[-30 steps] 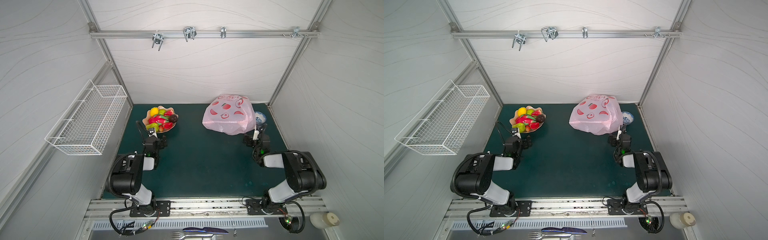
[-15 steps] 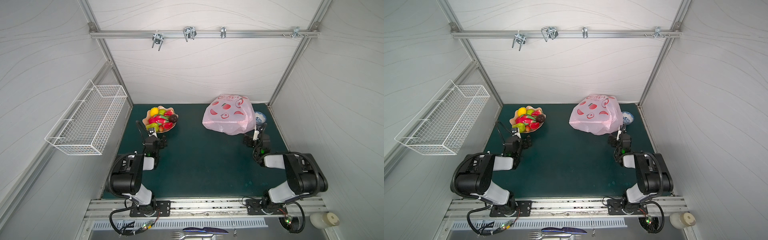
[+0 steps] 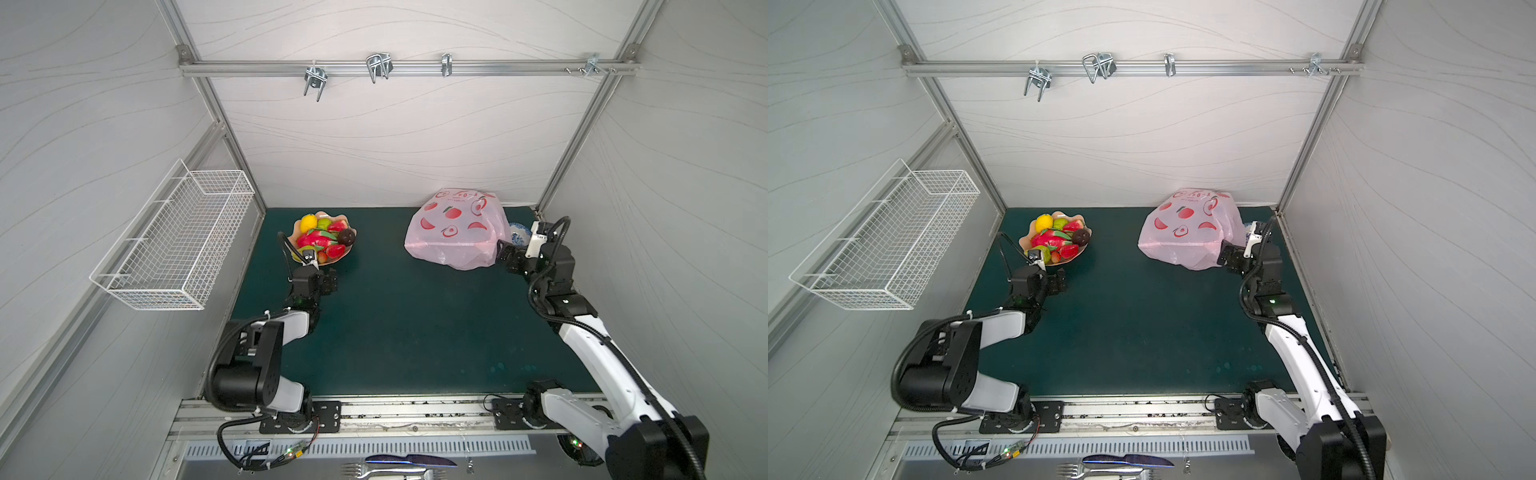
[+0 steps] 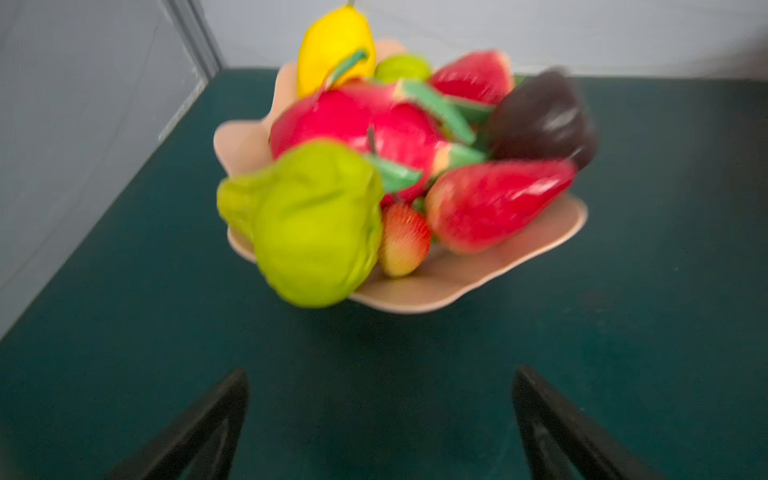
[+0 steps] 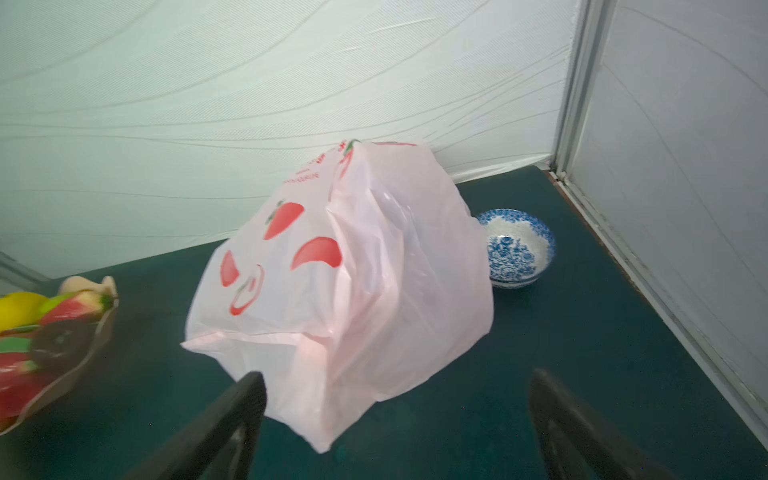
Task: Place the fruits into the plastic bag
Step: 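Lift the pink bag's top with the right gripper while the left arm advances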
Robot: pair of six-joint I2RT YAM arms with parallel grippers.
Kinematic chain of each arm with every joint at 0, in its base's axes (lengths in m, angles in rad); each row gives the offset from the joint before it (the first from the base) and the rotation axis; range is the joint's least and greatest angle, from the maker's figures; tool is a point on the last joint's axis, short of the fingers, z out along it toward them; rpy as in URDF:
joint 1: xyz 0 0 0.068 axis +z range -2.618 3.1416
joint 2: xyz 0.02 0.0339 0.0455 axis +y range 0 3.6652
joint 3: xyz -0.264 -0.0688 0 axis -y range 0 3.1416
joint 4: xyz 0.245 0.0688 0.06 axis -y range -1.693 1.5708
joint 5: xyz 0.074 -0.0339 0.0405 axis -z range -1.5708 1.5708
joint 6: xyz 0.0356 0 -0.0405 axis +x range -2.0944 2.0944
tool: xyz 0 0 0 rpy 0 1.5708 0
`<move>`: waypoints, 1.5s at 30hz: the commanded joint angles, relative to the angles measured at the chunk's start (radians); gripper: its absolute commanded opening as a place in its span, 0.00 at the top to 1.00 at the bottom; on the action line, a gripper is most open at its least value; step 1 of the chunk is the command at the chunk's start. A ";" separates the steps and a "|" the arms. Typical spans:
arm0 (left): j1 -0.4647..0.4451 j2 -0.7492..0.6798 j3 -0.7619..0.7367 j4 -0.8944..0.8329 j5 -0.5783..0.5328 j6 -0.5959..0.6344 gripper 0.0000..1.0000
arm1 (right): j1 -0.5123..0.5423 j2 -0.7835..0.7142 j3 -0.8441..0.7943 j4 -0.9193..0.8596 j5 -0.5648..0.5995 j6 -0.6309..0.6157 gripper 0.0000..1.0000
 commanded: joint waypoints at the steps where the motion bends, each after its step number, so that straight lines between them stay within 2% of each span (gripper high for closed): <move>1: -0.042 -0.189 0.075 -0.147 -0.006 0.007 0.00 | -0.020 0.066 0.153 -0.296 -0.155 0.097 0.01; 5: -0.079 -0.335 0.200 -0.409 0.028 -0.092 0.00 | -0.036 0.187 0.325 -0.419 -0.242 0.157 0.01; 8: -0.090 -0.393 0.325 -0.604 0.117 -0.204 0.00 | -0.056 0.284 0.426 -0.508 -0.267 0.201 0.01; 12: -0.107 -0.380 0.517 -0.854 0.282 -0.403 0.02 | -0.093 0.397 0.494 -0.544 -0.351 0.251 0.06; 14: -0.143 -0.354 0.584 -0.948 0.302 -0.468 0.03 | -0.094 0.440 0.515 -0.552 -0.366 0.254 0.09; 18: -0.221 -0.323 0.624 -1.008 0.335 -0.567 0.06 | -0.094 0.491 0.511 -0.539 -0.350 0.257 0.15; 21: -0.271 -0.306 0.607 -1.006 0.335 -0.615 0.07 | -0.091 0.506 0.484 -0.505 -0.356 0.273 0.23; 26: -0.314 -0.264 0.559 -0.987 0.333 -0.672 0.09 | -0.086 0.492 0.416 -0.442 -0.367 0.295 0.56; 30: -0.319 -0.217 0.545 -0.968 0.328 -0.715 0.13 | -0.078 0.438 0.354 -0.430 -0.401 0.298 0.79; 33: -0.319 -0.189 0.549 -0.952 0.321 -0.731 0.15 | -0.066 0.384 0.297 -0.437 -0.438 0.263 0.90; 37: -0.319 -0.154 0.592 -0.967 0.289 -0.712 0.16 | -0.055 0.310 0.246 -0.484 -0.521 0.178 0.99; 45: -0.315 -0.010 0.802 -1.084 0.219 -0.586 0.16 | 0.026 0.163 0.217 -0.702 -0.691 -0.012 1.00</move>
